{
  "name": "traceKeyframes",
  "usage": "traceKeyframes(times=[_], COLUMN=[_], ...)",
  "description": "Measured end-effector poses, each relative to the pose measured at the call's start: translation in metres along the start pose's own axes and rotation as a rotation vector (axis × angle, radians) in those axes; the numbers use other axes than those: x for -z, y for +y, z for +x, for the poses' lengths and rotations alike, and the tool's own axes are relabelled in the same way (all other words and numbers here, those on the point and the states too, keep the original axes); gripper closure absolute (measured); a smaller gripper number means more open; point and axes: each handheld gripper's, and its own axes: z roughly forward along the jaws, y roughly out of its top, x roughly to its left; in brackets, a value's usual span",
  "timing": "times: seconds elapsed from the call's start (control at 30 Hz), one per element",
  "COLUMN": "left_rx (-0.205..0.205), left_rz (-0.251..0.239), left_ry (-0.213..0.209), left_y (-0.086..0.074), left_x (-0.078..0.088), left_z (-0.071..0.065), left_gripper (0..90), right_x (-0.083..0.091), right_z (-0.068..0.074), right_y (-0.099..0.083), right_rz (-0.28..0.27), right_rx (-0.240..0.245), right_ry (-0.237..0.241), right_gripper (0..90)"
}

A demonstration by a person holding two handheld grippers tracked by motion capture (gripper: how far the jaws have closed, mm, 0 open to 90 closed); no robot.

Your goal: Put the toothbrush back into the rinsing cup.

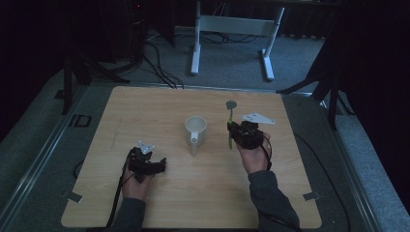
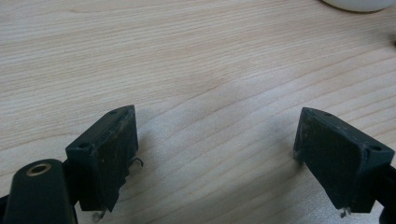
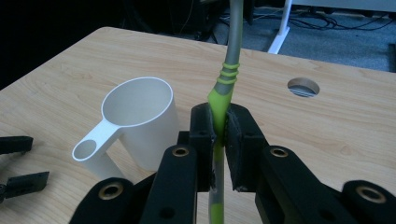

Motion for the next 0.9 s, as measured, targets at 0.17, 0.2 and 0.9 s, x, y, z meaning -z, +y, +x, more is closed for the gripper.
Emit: traceKeyframes(times=[0.17, 0.2, 0.9], left_rx=[0.0, 0.0, 0.0], left_rz=[0.001, 0.0, 0.001], left_ry=[0.0, 0.0, 0.0], left_y=[0.0, 0.0, 0.0], left_x=[0.0, 0.0, 0.0], left_z=[0.0, 0.0, 0.0], left_gripper=[14.2, 14.2, 14.2], right_x=[-0.001, -0.001, -0.007], right_z=[0.003, 0.003, 0.012], right_y=[0.002, 0.003, 0.011], right_rz=[-0.009, -0.01, -0.034], right_rx=[0.007, 0.01, 0.034], right_ry=[0.003, 0.004, 0.011], right_gripper=[81.4, 81.4, 81.4])
